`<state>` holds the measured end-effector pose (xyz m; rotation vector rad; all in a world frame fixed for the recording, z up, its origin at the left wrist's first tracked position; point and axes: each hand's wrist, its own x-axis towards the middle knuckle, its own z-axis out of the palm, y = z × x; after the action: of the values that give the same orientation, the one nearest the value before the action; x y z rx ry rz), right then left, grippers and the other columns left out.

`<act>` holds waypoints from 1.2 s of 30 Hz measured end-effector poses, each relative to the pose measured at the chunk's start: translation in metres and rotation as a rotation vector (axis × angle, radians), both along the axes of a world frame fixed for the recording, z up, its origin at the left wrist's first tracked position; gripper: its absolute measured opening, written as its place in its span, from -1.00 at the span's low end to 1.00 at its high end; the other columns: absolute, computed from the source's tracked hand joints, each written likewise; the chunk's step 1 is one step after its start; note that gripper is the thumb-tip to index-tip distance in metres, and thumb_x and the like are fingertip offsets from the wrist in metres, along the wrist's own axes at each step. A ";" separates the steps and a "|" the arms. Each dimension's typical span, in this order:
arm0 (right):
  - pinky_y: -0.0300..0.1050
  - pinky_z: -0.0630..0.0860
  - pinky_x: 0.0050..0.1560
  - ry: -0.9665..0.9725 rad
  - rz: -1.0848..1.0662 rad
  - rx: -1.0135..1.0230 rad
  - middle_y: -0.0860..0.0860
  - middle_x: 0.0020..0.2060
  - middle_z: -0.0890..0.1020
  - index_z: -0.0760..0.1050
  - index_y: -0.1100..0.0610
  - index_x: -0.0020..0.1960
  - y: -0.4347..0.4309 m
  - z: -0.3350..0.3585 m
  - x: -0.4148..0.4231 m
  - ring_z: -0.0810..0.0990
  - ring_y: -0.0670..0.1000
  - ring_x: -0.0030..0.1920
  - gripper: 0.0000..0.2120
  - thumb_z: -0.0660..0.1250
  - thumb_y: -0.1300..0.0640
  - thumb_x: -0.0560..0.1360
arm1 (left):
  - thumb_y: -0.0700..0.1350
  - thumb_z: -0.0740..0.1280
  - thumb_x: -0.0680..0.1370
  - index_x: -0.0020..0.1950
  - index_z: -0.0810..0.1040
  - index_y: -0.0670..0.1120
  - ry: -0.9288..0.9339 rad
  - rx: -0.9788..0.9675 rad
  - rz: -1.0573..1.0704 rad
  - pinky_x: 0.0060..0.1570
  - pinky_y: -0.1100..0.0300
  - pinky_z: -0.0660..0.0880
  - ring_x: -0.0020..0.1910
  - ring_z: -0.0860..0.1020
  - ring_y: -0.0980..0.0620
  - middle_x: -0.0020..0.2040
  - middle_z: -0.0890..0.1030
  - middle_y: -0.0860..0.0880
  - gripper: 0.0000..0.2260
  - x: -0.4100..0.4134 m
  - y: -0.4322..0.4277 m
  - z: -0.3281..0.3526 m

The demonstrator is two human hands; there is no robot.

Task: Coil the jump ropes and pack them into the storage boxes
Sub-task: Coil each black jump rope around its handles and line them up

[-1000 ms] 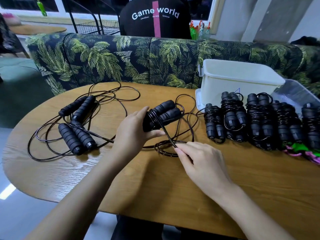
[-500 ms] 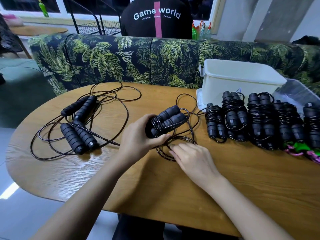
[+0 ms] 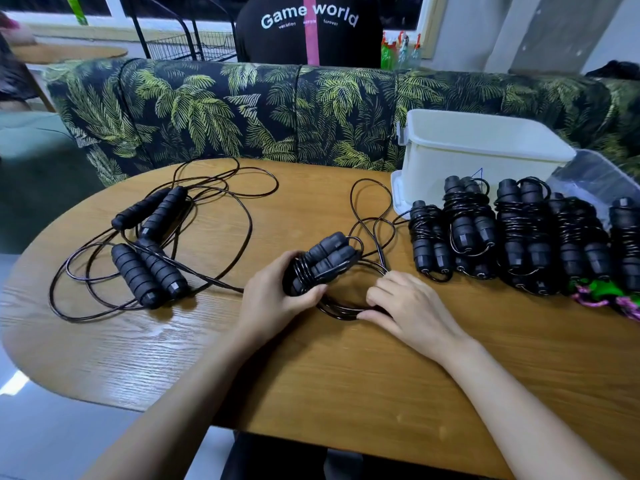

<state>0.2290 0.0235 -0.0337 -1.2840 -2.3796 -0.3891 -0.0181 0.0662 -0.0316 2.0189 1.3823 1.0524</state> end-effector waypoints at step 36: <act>-0.08 0.28 -0.16 0.520 -0.095 -0.678 0.12 -0.40 0.44 0.57 0.01 -0.35 0.097 0.119 -0.018 0.38 0.03 -0.29 -0.65 0.34 -0.09 0.56 | 0.32 0.35 0.37 0.29 0.48 -0.05 0.477 0.499 -0.382 -0.03 0.09 0.57 -0.01 0.61 -0.01 0.03 0.64 0.01 -0.37 -0.007 -0.018 0.074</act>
<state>0.2112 0.1209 0.0849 -1.5291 -2.0462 0.7108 -0.0251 0.0484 0.0422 2.9031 0.9153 0.8264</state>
